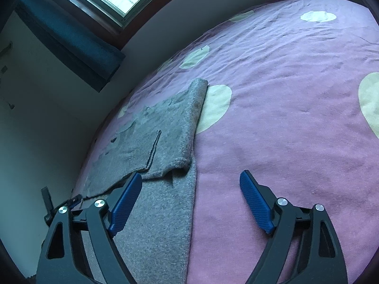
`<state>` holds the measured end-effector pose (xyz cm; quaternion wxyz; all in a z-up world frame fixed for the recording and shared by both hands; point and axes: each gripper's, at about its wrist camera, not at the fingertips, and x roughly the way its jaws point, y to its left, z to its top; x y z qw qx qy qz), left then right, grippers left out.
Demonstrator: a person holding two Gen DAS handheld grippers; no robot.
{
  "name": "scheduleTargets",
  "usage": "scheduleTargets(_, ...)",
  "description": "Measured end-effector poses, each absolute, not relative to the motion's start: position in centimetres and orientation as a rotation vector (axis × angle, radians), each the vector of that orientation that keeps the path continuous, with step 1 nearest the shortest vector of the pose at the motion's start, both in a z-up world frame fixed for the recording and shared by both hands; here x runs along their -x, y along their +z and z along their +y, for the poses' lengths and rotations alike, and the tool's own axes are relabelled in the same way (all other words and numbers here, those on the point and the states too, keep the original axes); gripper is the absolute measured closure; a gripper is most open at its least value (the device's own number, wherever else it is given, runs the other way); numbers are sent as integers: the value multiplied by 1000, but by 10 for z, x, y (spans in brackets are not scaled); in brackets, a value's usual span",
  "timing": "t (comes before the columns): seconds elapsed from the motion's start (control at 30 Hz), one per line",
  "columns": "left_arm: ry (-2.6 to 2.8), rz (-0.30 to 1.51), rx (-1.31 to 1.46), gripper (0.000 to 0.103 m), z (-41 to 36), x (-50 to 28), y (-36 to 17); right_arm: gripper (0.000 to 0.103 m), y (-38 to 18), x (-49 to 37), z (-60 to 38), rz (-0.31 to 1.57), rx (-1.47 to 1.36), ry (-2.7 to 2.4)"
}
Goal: Fold small clothes
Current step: 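Fold the side edge over the body and open the left tool, then move the right tool to the sweater hem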
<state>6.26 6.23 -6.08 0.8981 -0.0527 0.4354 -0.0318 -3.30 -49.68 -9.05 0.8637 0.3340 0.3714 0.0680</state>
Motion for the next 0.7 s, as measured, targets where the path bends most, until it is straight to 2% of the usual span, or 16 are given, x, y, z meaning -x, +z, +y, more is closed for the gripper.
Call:
scheduleTargets(0.27,-69,907,98,34,68,-5,-56,17,-82,61,-484,808,-667,115)
scheduleTargets(0.53,-76,914,107,26,70,48,-54,17,-75,111,-467,867,-647,146)
scheduleTargets(0.7,-126,966,122,26,71,83,-64,17,-71,143,-451,909,-637,201)
